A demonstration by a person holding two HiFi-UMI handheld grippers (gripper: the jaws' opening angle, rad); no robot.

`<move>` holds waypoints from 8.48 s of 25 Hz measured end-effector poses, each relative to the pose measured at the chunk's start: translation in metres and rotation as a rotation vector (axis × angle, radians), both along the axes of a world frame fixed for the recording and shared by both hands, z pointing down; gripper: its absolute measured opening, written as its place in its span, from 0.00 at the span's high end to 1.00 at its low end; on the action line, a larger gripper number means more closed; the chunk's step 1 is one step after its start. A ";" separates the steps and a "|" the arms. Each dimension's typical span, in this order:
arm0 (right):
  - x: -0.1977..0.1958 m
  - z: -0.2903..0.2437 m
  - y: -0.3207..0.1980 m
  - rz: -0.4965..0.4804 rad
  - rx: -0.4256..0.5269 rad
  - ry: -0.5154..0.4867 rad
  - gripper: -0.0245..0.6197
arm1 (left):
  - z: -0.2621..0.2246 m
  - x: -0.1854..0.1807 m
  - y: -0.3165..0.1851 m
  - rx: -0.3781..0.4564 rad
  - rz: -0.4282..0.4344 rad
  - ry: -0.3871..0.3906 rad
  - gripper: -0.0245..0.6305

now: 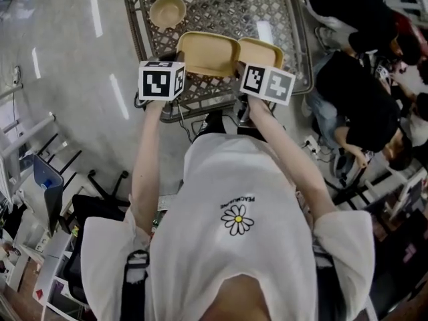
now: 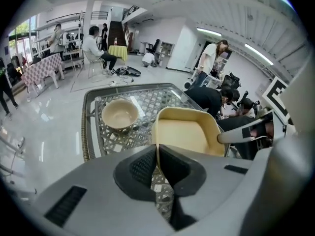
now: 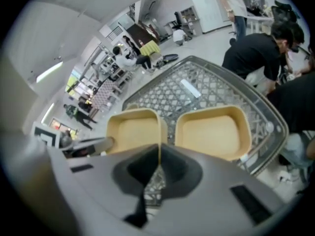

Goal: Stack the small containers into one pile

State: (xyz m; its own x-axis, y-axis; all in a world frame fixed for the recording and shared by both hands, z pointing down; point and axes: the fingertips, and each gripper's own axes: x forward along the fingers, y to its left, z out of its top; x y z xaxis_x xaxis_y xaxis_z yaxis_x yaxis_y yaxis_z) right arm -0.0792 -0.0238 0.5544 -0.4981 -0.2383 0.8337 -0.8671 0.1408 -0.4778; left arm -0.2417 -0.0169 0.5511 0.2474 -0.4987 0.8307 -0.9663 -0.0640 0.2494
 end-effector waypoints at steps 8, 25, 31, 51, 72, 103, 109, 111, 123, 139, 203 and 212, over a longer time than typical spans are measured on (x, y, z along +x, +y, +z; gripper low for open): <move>0.069 -0.041 -0.008 0.009 0.078 0.012 0.90 | -0.039 0.071 -0.020 0.035 0.072 0.040 0.91; 0.158 -0.059 -0.007 0.083 0.112 0.039 0.91 | -0.049 0.164 -0.024 0.043 0.210 0.012 0.89; 0.163 -0.055 -0.011 0.077 0.108 0.028 0.91 | -0.050 0.167 -0.027 0.039 0.208 -0.015 0.89; 0.168 -0.028 -0.035 0.043 0.046 0.025 0.90 | -0.022 0.173 -0.047 -0.039 0.215 -0.056 0.89; 0.161 0.017 -0.037 0.017 -0.123 0.044 0.90 | 0.033 0.169 -0.046 -0.218 0.242 -0.067 0.89; 0.160 0.056 -0.025 -0.001 -0.232 0.082 0.90 | 0.069 0.174 -0.038 -0.340 0.279 -0.052 0.89; 0.160 0.068 -0.024 0.000 -0.245 0.092 0.90 | 0.072 0.173 -0.038 -0.348 0.280 -0.053 0.89; 0.160 0.070 -0.025 -0.003 -0.245 0.096 0.90 | 0.072 0.174 -0.042 -0.333 0.281 -0.050 0.89; 0.171 0.065 -0.020 -0.009 -0.217 0.090 0.90 | 0.063 0.180 -0.038 -0.334 0.301 -0.138 0.89; 0.152 0.051 -0.037 -0.053 -0.145 0.017 0.82 | 0.058 0.166 -0.044 -0.318 0.231 -0.089 0.72; 0.090 -0.290 -0.057 -0.244 1.292 -0.046 0.91 | -0.317 0.153 -0.026 1.137 -0.153 -0.173 0.92; 0.090 -0.288 -0.050 -0.253 1.296 -0.041 0.91 | -0.318 0.149 -0.024 1.131 -0.169 -0.176 0.92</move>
State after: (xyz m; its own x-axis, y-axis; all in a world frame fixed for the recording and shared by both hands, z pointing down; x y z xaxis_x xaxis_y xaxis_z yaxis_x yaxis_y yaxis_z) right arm 0.0108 -0.0740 0.2659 -0.6658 -0.7440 0.0566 -0.7377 0.6677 0.0999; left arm -0.0929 -0.0411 0.2334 0.0321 -0.9950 -0.0946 -0.9995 -0.0315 -0.0071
